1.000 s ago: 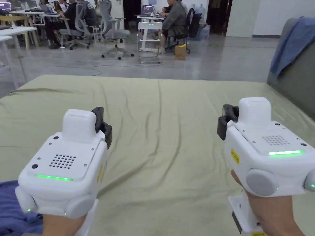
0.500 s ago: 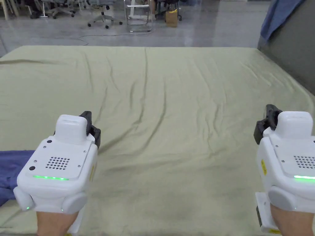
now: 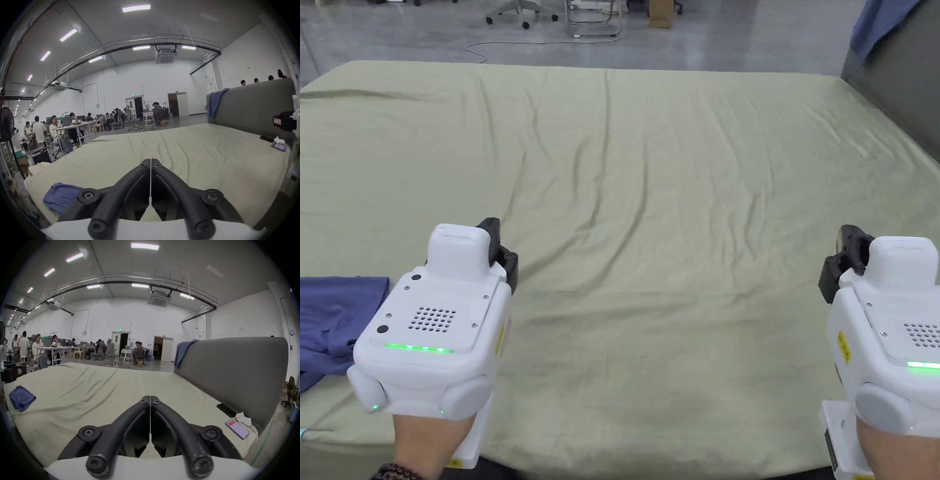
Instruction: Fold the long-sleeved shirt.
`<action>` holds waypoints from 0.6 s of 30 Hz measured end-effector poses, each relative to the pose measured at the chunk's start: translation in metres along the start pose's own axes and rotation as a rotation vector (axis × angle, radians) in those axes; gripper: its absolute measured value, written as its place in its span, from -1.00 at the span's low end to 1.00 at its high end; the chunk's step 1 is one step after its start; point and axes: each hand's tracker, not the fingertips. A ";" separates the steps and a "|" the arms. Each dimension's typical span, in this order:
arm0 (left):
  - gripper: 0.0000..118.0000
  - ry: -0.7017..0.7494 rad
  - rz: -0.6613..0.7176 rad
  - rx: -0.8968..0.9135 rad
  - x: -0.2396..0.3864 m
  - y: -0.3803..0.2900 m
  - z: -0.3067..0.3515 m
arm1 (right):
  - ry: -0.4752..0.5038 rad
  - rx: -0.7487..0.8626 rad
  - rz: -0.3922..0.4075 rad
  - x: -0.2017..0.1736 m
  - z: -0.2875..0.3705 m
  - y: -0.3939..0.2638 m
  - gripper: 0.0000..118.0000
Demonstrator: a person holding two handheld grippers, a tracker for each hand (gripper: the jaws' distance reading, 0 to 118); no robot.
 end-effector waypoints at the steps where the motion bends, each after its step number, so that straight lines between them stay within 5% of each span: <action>1: -1.00 -0.005 -0.006 -0.003 0.001 -0.001 -0.001 | 0.000 -0.001 0.000 -0.001 0.001 -0.001 -0.88; 2: -1.00 -0.004 -0.009 -0.003 0.003 -0.003 -0.001 | 0.008 -0.003 -0.002 -0.003 0.001 -0.002 -0.65; 4: -0.48 -0.001 -0.005 0.002 0.004 -0.006 -0.002 | 0.030 -0.008 0.013 -0.004 0.001 -0.004 0.41; 5: 0.08 -0.012 -0.001 -0.001 0.004 -0.007 -0.001 | 0.032 -0.016 0.029 -0.007 -0.002 -0.005 0.85; 6: 0.91 -0.006 -0.001 -0.009 0.006 -0.008 -0.002 | 0.020 -0.027 0.045 -0.009 -0.004 -0.007 1.00; 18: 1.00 -0.016 0.020 -0.003 0.004 -0.011 -0.004 | 0.149 0.028 -0.003 -0.006 -0.003 -0.007 1.00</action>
